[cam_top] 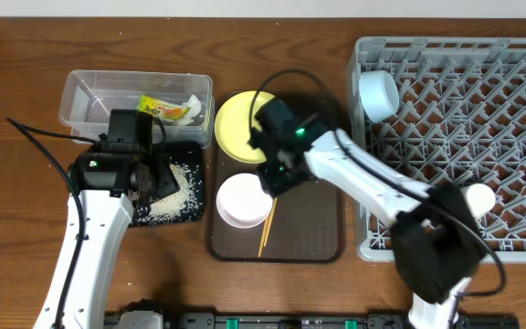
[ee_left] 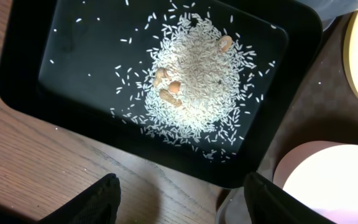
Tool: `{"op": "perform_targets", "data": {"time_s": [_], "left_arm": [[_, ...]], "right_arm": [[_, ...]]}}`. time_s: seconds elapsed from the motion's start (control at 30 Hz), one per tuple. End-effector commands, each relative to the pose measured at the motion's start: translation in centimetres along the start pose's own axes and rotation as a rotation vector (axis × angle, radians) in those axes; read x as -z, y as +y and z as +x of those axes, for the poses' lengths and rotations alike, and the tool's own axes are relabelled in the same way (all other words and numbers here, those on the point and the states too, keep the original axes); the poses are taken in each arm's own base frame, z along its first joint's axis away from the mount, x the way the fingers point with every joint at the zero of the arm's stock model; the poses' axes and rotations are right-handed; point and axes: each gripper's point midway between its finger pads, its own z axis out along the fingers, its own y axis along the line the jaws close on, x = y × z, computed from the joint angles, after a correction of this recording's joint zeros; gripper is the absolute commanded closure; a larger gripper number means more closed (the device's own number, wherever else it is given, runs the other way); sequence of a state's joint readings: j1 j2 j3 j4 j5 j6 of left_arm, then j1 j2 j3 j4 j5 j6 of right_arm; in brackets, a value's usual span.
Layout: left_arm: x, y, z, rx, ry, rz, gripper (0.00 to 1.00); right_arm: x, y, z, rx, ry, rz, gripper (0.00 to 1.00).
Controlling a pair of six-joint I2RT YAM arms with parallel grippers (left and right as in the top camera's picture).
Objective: Sort waste into correct bins and load items into the dishwasher rack
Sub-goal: 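Reach the right gripper to the white bowl and grasp its rim, then carry the white bowl into the rack beside the blue bowl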
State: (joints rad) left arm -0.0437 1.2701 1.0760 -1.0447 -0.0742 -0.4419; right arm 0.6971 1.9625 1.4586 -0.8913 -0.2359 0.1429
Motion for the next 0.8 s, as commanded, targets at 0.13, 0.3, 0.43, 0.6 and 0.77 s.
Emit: {"op": "perform_targets", "data": {"time_s": [0.13, 0.3, 0.43, 0.6, 0.77], "left_arm": [[0.1, 0.4, -0.3, 0.011, -0.009, -0.023, 0.33], [0.1, 0.4, -0.3, 0.012, -0.009, -0.023, 0.34], [0.1, 0.4, -0.3, 0.011, -0.009, -0.023, 0.33], [0.1, 0.4, -0.3, 0.012, -0.009, -0.023, 0.34], [0.1, 0.4, -0.3, 0.012, -0.010, -0.022, 0.33]], "right_arm": [[-3.2, -1.1, 1.0, -0.083, 0.066, 0.075, 0.94], [-1.0, -1.8, -0.6, -0.092, -0.006, 0.089, 0.99], [3.8, -3.4, -2.8, -0.123, -0.139, 0.116, 0.99], [11.8, -8.4, -4.2, -0.205, -0.342, 0.273, 0.99], [19.8, -15.2, -2.9, -0.283, -0.487, 0.539, 0.99]]}}
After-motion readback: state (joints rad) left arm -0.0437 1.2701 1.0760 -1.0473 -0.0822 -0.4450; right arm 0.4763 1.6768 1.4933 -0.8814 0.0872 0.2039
